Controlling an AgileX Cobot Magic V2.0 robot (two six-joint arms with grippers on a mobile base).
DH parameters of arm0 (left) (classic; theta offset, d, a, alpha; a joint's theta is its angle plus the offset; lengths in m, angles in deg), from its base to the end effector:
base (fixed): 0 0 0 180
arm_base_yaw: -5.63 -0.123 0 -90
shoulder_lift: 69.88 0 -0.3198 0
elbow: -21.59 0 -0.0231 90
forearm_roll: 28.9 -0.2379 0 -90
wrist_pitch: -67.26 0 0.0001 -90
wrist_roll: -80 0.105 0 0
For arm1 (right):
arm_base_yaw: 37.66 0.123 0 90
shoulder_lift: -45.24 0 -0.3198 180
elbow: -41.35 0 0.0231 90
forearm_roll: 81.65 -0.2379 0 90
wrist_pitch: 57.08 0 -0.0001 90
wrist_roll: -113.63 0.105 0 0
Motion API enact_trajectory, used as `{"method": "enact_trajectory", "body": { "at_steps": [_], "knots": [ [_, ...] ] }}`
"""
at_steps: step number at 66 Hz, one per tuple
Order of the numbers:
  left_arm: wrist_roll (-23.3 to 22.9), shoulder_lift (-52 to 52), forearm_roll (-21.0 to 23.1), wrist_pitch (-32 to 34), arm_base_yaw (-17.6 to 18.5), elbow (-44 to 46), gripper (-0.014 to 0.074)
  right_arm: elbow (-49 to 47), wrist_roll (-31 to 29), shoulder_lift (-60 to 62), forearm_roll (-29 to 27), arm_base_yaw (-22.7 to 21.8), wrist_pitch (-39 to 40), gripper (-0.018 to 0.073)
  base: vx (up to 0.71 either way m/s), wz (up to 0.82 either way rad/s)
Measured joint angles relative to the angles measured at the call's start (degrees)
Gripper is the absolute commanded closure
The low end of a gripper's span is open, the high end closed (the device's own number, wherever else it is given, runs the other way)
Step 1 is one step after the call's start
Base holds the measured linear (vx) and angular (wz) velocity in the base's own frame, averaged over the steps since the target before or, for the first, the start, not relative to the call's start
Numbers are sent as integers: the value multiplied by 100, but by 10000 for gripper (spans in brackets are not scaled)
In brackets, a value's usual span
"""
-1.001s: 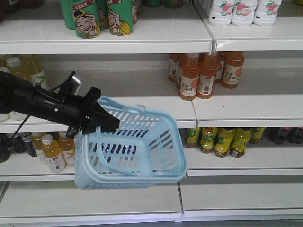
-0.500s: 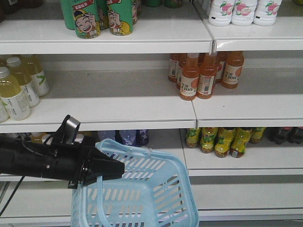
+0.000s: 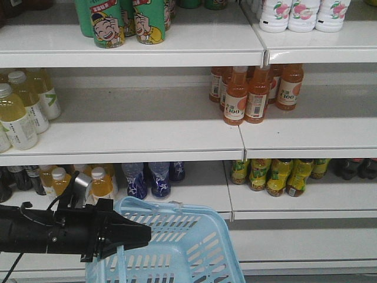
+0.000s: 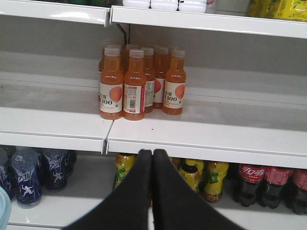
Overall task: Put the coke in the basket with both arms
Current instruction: 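Hold the basket low beside the base with the left gripper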
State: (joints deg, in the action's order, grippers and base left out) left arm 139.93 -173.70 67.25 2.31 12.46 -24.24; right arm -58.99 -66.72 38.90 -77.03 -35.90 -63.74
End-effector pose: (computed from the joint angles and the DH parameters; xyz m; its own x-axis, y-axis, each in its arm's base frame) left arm 0.2347 -0.1234 0.2068 -0.9816 -0.1882 -0.0316 -0.0302 0.3165 -0.9481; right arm 0.0228 -0.0003 0.1930 -0.0440 -0.0875 -0.9952 -0.0253 0.9959 -0.0864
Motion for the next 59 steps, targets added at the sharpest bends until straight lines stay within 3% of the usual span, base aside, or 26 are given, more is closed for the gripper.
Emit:
{"method": "enact_trajectory", "body": {
  "at_steps": [59],
  "knots": [
    [18,0,25,0,0,0,603,0,0,0,0,0,0,568,0,0]
  ]
}}
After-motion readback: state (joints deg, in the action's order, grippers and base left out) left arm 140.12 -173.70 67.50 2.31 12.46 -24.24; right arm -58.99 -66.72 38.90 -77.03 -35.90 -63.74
